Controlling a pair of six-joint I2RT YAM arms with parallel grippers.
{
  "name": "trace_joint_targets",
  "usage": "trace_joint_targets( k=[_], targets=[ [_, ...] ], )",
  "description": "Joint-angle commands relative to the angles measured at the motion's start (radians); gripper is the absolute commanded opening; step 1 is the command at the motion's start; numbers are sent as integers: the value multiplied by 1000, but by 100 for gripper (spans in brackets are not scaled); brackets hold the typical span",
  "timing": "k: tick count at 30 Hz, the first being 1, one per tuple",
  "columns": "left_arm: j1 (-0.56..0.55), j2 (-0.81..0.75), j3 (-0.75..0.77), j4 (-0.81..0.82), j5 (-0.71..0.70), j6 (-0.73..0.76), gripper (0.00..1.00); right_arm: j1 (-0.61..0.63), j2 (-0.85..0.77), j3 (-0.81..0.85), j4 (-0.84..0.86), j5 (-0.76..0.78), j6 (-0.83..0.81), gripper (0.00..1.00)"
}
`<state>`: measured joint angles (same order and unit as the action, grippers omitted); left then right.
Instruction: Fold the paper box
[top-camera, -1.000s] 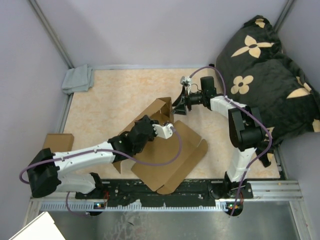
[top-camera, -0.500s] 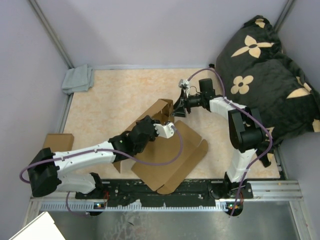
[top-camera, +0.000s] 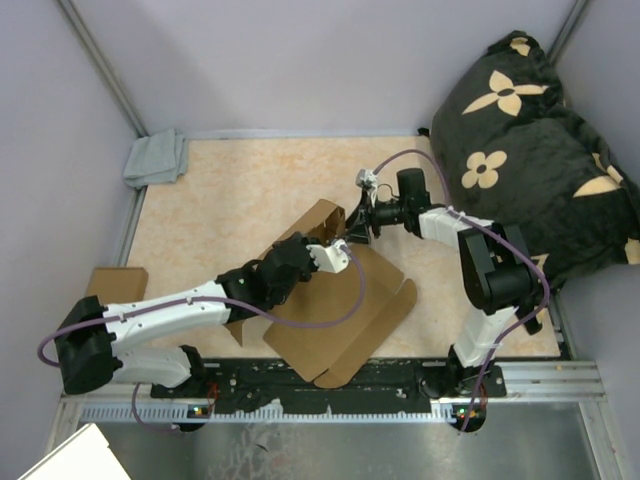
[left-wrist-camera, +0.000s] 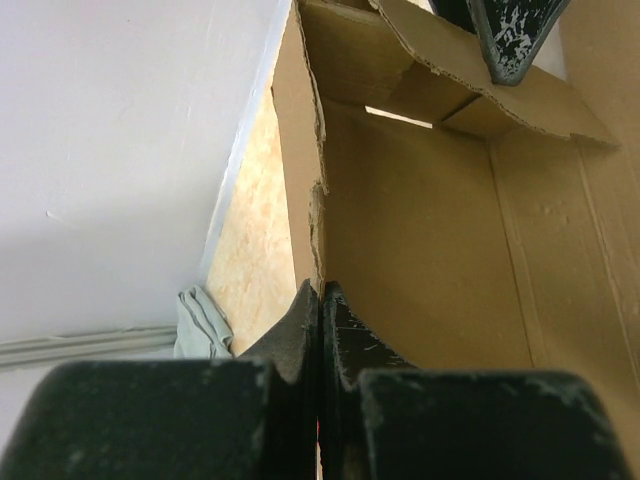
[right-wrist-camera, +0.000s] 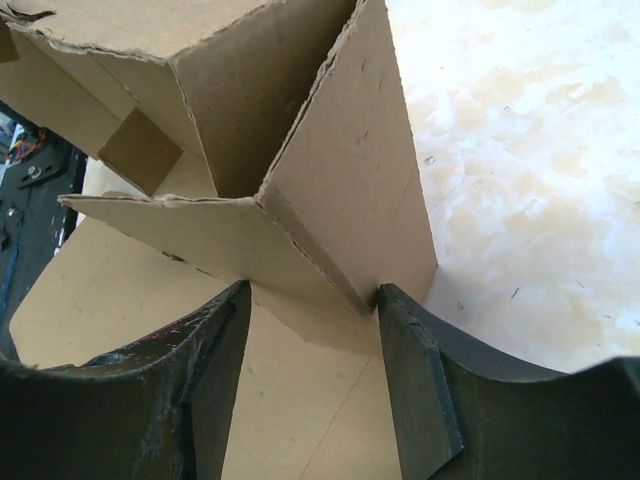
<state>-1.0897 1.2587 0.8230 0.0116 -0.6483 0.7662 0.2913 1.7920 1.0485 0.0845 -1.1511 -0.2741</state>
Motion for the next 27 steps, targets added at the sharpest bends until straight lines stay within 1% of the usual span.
trace_joint_targets(
  k=[1, 6, 13, 14, 17, 20, 23, 27],
  targets=[
    [-10, -2, 21, -63, 44, -53, 0, 35, -62, -28, 170, 16, 66, 54],
    [-13, 36, 33, -76, 48, -48, 0, 51, -71, -84, 353, 65, 171, 52],
    [-29, 62, 23, -95, 27, -54, 0, 51, -41, -91, 476, 147, 261, 51],
    [-34, 58, 22, -97, 26, -58, 0, 51, -42, -91, 487, 157, 265, 52],
    [-37, 39, 21, -108, 38, -74, 0, 51, -32, -89, 508, 146, 273, 59],
    [-38, 23, 15, -111, 55, -84, 0, 52, -11, -75, 524, 126, 294, 61],
    [-40, 25, 20, -116, 63, -98, 0, 56, 3, -71, 545, 123, 311, 57],
    [-45, 37, 30, -115, 65, -112, 0, 80, -1, -80, 538, 165, 305, 48]
  ],
)
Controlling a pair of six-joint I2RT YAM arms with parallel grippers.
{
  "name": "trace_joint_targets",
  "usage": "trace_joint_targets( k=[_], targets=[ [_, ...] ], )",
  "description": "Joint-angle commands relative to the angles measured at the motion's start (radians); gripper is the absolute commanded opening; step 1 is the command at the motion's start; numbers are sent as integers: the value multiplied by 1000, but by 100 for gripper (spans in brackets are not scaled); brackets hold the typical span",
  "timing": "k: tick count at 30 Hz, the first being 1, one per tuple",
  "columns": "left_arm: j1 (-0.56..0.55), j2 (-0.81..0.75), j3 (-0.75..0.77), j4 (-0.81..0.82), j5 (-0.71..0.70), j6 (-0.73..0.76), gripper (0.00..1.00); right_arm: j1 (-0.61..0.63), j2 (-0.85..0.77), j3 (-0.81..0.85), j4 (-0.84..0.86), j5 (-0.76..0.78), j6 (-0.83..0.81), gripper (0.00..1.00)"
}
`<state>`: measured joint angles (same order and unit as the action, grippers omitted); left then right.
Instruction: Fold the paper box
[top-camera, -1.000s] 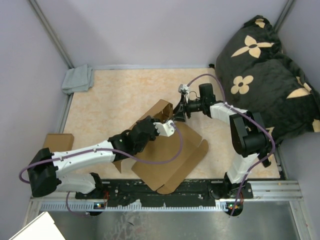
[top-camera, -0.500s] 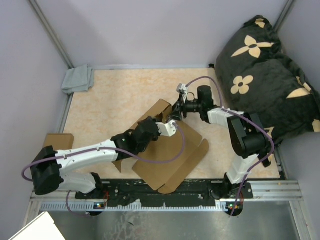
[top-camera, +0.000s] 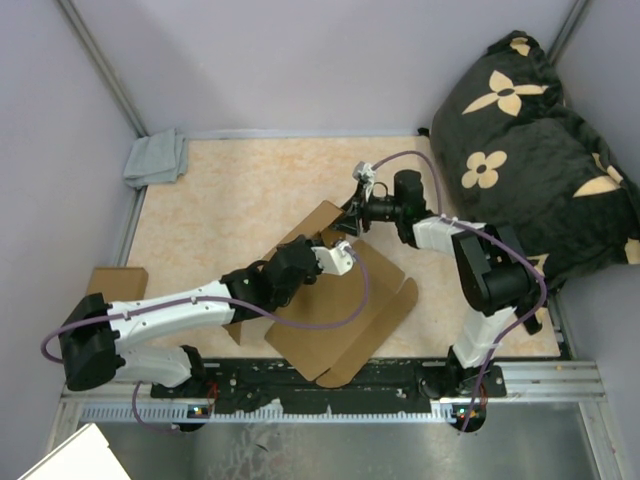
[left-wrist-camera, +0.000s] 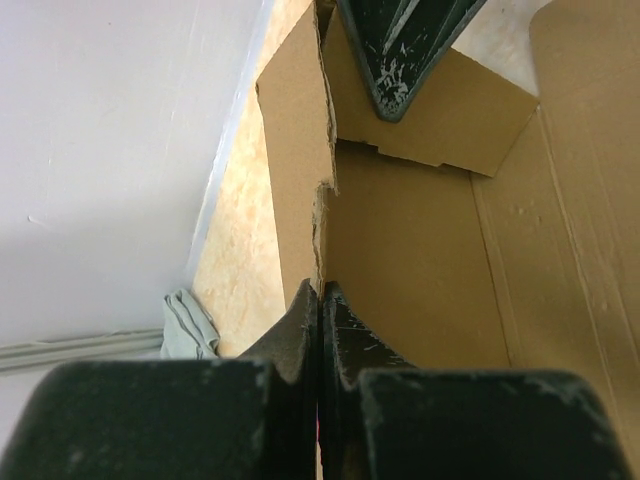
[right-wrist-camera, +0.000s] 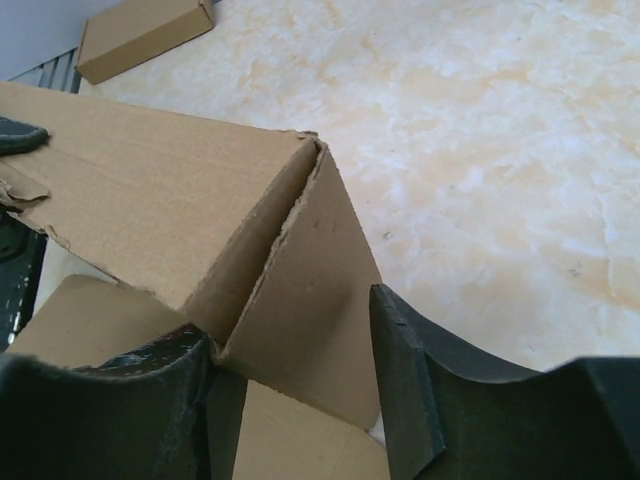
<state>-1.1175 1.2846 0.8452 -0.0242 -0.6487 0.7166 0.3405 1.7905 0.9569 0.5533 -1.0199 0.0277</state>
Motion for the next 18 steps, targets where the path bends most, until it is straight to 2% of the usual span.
trace_joint_targets(
  k=[1, 5, 8, 13, 15, 18],
  targets=[
    [-18, 16, 9, -80, 66, -67, 0, 39, -2, 10, 55, 48, -9, 45],
    [-20, 34, 20, -79, 28, -87, 0, 78, -24, -8, -24, 170, -64, 25],
    [-20, 62, 48, -82, -57, -131, 2, 93, -55, -43, -30, 328, -46, 0],
    [-20, 107, 149, -181, -116, -292, 15, 104, -123, -104, -36, 529, 16, 0],
    [-21, 107, 189, -214, -119, -371, 18, 120, -173, -128, -40, 600, 15, 0],
    [-20, 88, 233, -246, -114, -491, 27, 139, -219, -147, -81, 699, -4, 0]
  ],
)
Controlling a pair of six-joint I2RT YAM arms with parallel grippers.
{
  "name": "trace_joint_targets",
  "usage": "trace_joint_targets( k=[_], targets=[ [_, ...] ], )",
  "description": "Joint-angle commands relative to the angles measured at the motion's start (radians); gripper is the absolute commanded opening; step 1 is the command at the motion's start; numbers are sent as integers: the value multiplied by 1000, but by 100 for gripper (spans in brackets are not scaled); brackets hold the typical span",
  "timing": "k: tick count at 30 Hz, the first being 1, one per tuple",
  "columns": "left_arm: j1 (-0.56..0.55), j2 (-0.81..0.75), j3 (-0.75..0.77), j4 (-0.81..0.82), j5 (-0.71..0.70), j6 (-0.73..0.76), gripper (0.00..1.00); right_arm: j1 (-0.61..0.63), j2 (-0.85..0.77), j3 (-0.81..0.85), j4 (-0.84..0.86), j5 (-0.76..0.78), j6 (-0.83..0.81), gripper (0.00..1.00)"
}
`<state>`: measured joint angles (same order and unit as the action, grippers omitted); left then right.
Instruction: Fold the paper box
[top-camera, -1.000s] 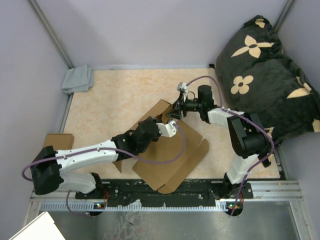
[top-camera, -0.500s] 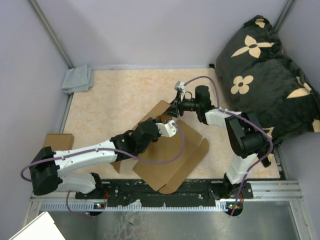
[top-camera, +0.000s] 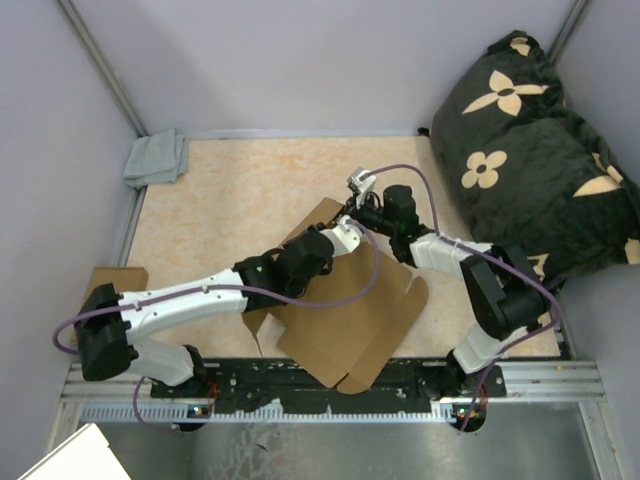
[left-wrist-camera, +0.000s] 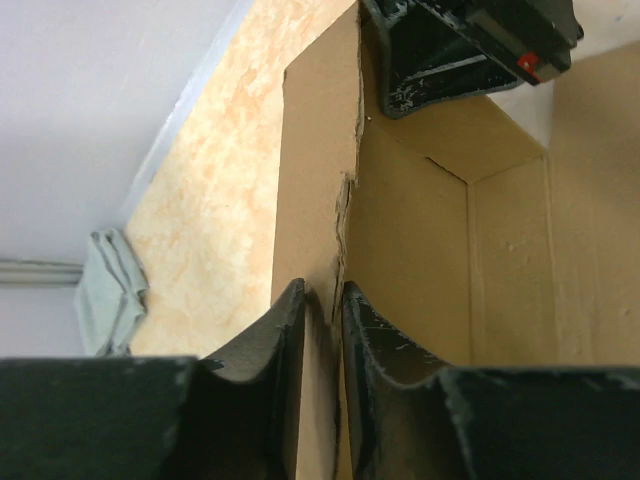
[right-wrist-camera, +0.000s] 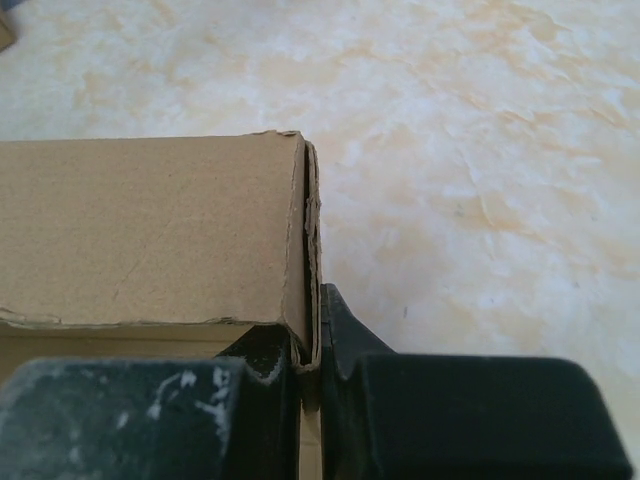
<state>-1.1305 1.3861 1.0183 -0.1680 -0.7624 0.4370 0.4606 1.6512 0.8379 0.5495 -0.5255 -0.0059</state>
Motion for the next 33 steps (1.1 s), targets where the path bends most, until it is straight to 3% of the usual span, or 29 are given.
trace_joint_targets(
  k=[1, 9, 15, 20, 23, 25, 30, 33],
  targets=[
    [-7, -24, 67, -108, 3, -245, 30, 19, -91, -34, -90, 229, 30, 0],
    [-8, -114, 40, -88, -7, -411, 42, 39, -178, -104, -123, 472, 75, 0],
    [-8, -138, 22, -84, -30, -492, 44, 47, -237, -150, -126, 655, 151, 0],
    [-7, -191, 16, -74, -149, -575, 44, 50, -268, -164, -194, 830, 222, 0],
    [11, -227, 18, -34, -257, -596, 55, 50, -275, -161, -242, 870, 224, 0],
    [80, -244, 49, -18, -230, -604, 58, 51, -284, -155, -289, 876, 228, 0],
    [420, -239, 163, -56, 94, -696, 57, 51, -306, -146, -354, 860, 258, 0],
    [547, -224, 158, 38, 133, -637, 57, 50, -303, -141, -352, 847, 259, 0]
  ],
)
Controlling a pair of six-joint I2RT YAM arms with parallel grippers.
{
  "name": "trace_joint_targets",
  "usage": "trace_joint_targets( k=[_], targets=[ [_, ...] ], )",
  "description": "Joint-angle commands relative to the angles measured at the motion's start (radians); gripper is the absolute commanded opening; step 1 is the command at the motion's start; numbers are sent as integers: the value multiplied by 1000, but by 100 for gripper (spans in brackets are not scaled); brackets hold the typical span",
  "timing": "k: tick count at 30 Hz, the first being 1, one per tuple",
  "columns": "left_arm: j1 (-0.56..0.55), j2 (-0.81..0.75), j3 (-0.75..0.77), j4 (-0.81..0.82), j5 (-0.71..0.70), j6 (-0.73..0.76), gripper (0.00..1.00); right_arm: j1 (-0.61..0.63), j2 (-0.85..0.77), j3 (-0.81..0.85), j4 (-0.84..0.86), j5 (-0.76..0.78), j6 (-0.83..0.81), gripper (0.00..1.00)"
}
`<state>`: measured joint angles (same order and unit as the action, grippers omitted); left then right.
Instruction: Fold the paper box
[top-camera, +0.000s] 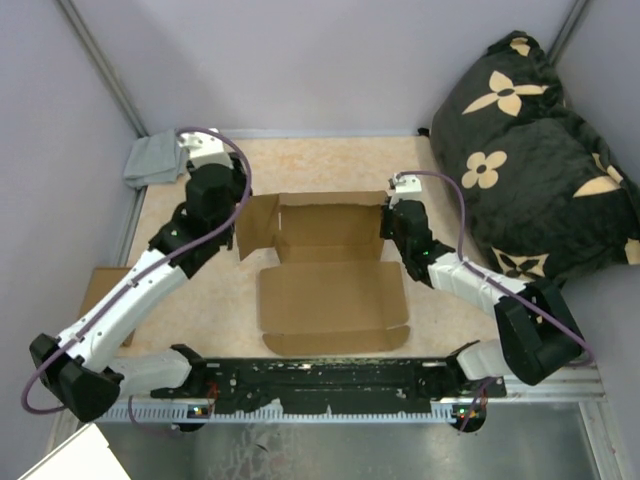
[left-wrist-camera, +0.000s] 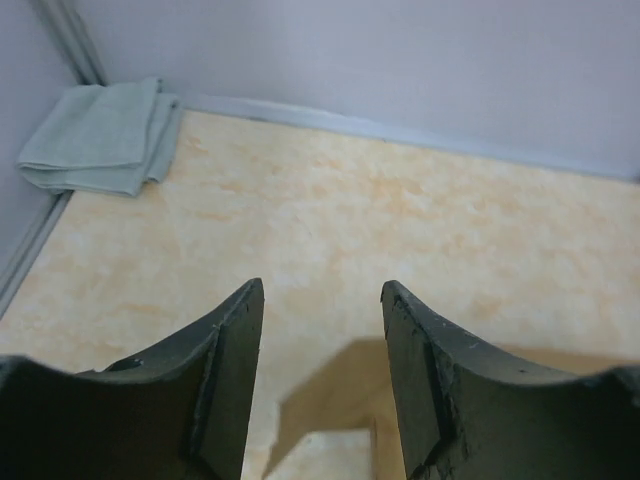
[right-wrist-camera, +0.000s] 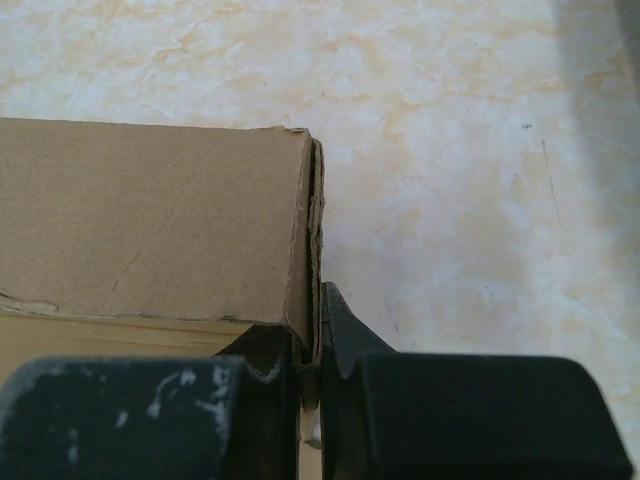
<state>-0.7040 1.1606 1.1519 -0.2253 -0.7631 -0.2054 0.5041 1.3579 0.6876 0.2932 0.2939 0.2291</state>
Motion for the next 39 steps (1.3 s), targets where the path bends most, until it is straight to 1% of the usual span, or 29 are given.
trace_joint_targets(
  k=[1, 2, 4, 5, 6, 8, 11, 12, 14, 19, 23, 26, 30, 33, 39],
  targets=[
    [177, 13, 15, 133, 173, 19, 59, 5, -6, 14, -95, 28, 21, 0],
    [242, 37, 19, 143, 252, 5, 60, 4, 0, 25, -103, 22, 20, 0],
    [388, 115, 49, 111, 450, -42, 60, 1, 21, 59, -134, -2, 15, 0],
    [456, 159, 61, 85, 574, -59, 59, -2, 34, 83, -157, -17, 15, 0],
    [504, 194, 59, 71, 649, -71, 57, -5, 48, 103, -173, -40, 13, 0],
    [554, 221, -3, 129, 767, -70, 57, -13, 75, 147, -204, -91, 10, 0],
    [569, 168, -190, 301, 868, -77, 58, -34, 112, 212, -252, -186, 6, 0],
    [569, 139, -261, 366, 897, -85, 58, -39, 124, 233, -272, -203, 5, 0],
    [572, 94, -379, 433, 947, -101, 59, -51, 143, 268, -304, -228, 1, 0],
    [573, -9, -571, 504, 1021, -119, 58, -82, 167, 306, -350, -245, -14, 0],
    [572, -61, -680, 638, 1155, -180, 58, -94, 164, 321, -379, -253, -40, 0],
    [571, -57, -701, 684, 1239, -245, 58, -93, 160, 323, -392, -266, -52, 0],
    [569, -47, -683, 676, 1288, -272, 56, -93, 150, 319, -404, -277, -54, 0],
    [567, -62, -654, 636, 1301, -257, 56, -93, 137, 307, -397, -281, -50, 0],
    [554, -101, -603, 503, 1312, -215, 56, -93, 135, 304, -385, -282, -29, 0]
  ],
)
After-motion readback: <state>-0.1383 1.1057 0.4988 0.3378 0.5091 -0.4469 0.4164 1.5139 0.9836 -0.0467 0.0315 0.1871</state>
